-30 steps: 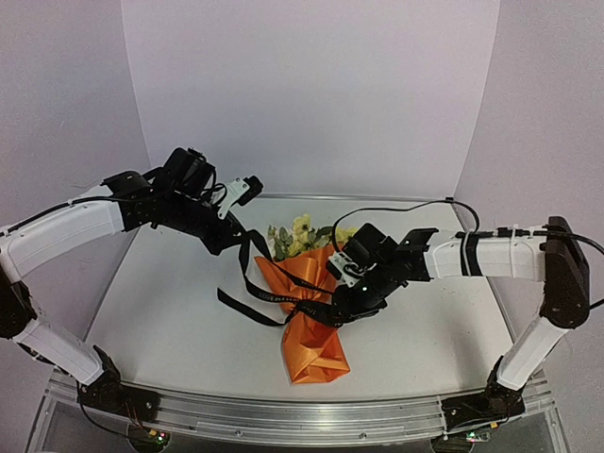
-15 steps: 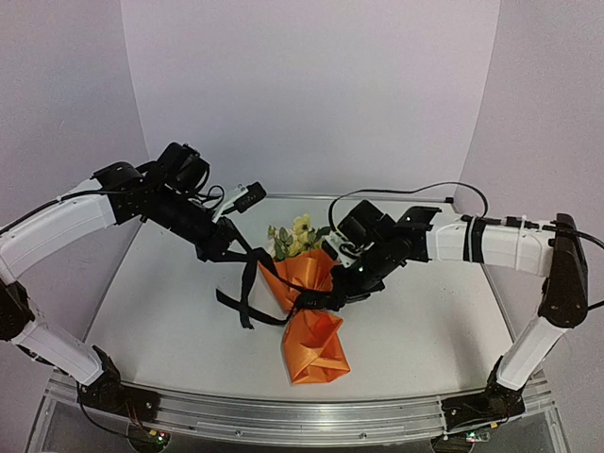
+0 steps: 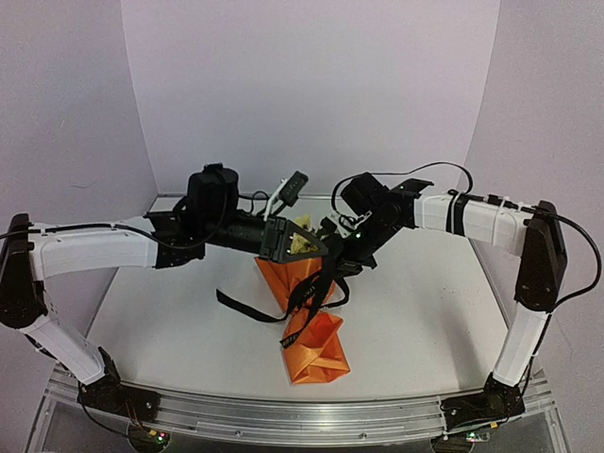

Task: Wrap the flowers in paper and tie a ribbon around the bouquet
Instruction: Cross the half-tied ribbon over the folded bouquet.

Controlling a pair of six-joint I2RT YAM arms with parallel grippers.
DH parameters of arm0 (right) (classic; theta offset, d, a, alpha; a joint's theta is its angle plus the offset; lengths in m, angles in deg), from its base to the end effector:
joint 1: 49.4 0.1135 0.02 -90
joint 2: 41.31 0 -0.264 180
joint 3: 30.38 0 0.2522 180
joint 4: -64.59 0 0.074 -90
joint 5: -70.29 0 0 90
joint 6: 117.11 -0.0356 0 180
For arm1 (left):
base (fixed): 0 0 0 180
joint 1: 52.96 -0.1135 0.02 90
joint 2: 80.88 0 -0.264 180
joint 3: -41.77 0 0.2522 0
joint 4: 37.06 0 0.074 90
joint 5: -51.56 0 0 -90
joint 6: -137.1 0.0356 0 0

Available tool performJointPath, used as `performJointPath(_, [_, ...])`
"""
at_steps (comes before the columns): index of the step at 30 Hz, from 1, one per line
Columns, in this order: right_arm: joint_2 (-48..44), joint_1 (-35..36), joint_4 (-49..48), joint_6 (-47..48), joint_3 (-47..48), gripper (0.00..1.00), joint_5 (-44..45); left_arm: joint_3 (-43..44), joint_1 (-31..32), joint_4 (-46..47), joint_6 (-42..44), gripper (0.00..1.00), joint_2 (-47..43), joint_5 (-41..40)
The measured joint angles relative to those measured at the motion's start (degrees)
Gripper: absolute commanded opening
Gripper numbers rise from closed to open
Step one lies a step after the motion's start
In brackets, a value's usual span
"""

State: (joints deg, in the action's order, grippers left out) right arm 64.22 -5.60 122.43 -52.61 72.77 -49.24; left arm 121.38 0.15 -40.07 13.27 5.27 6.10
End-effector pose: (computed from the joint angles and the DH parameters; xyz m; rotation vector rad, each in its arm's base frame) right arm 0.2728 0.2859 0.2663 -0.6438 2.7540 1.0382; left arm 0.1906 -0.2956 0.3317 0.9869 1.7993 -1.7047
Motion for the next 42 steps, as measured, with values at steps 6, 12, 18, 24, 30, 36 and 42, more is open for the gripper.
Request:
performJointPath(6, [0.93, -1.41, 0.47, -1.27, 1.54, 0.0, -5.43, -16.23, 3.31, 23.89, -17.7, 0.0, 1.49, -20.2])
performJointPath(12, [0.93, -1.4, 0.66, -1.78, 1.65, 0.0, -7.66, -21.23, 4.89, 28.43, -25.01, 0.0, 0.13, -39.81])
performJointPath(18, [0.93, -1.68, 1.25, -1.81, 1.68, 0.0, -8.48, -17.15, 5.6, 26.72, -24.35, 0.0, -2.39, -47.9])
performJointPath(24, [1.63, -2.27, 2.13, -1.78, 2.39, 0.0, -9.8, -10.52, 5.6, 27.04, -25.7, 0.0, -2.46, -48.98])
performJointPath(30, [3.08, -3.08, 2.49, -1.81, 2.87, 0.0, -11.45, -8.44, 6.35, 27.8, -29.37, 0.0, -0.85, -49.52])
performJointPath(36, [3.64, -3.65, 2.88, -1.66, 2.87, 0.0, -12.98, -7.26, 8.32, 17.41, -30.45, 0.0, -2.98, -55.32])
performJointPath(42, [3.12, -3.7, 3.29, -1.1, 2.83, 0.0, -13.61, -4.92, 7.81, 1.53, -27.61, 0.0, -7.26, -60.12])
